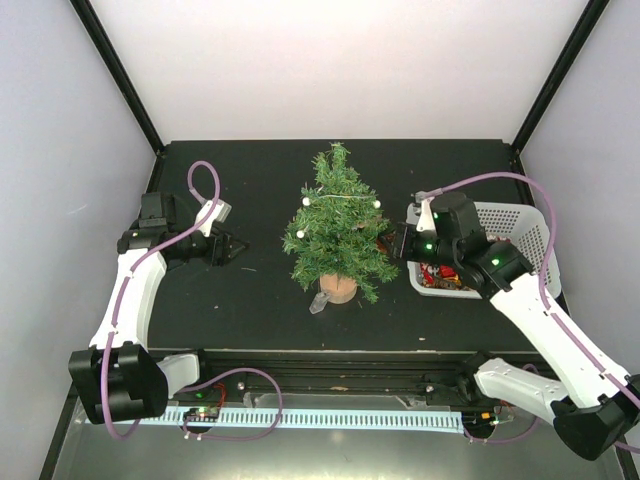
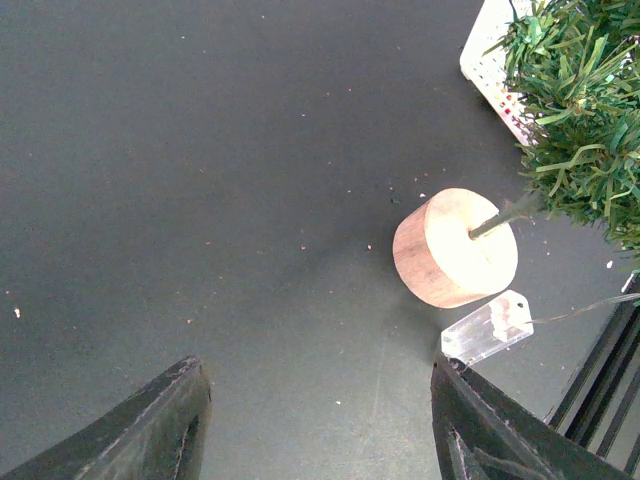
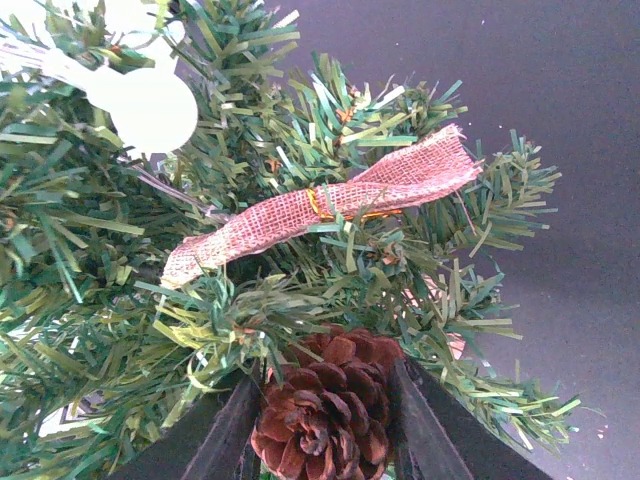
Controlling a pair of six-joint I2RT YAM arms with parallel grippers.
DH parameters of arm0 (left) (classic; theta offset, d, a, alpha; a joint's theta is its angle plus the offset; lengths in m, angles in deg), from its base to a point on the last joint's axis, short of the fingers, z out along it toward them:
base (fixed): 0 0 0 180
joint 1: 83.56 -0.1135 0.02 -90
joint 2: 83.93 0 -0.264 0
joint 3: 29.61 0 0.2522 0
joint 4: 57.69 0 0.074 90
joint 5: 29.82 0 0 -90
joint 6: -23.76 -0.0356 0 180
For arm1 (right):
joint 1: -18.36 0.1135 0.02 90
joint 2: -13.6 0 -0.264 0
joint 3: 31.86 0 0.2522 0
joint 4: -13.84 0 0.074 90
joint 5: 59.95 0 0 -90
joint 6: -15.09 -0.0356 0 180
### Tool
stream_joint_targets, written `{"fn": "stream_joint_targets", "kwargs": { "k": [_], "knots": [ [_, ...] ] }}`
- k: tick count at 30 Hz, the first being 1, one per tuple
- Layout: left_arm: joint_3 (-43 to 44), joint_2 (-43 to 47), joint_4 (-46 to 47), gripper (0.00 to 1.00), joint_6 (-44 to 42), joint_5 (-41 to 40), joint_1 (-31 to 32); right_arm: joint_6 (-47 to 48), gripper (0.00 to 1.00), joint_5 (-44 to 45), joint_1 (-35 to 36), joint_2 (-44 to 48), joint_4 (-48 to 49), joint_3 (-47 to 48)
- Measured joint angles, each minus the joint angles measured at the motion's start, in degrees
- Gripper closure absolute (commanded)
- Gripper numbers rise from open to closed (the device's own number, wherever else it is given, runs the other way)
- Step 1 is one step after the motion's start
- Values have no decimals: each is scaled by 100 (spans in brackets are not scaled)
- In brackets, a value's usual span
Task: Decorate the small christmas tree
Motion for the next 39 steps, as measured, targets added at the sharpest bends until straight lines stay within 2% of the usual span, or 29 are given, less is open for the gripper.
{"fn": "stream_joint_targets", "kwargs": {
  "k": [20,39],
  "knots": [
    [0,0,7,39,2,0,0,-632,64,101,103,136,769,-780],
    [0,0,9,39,4,0,0,-846,63,50,199,-4,1237,-879]
  ]
}}
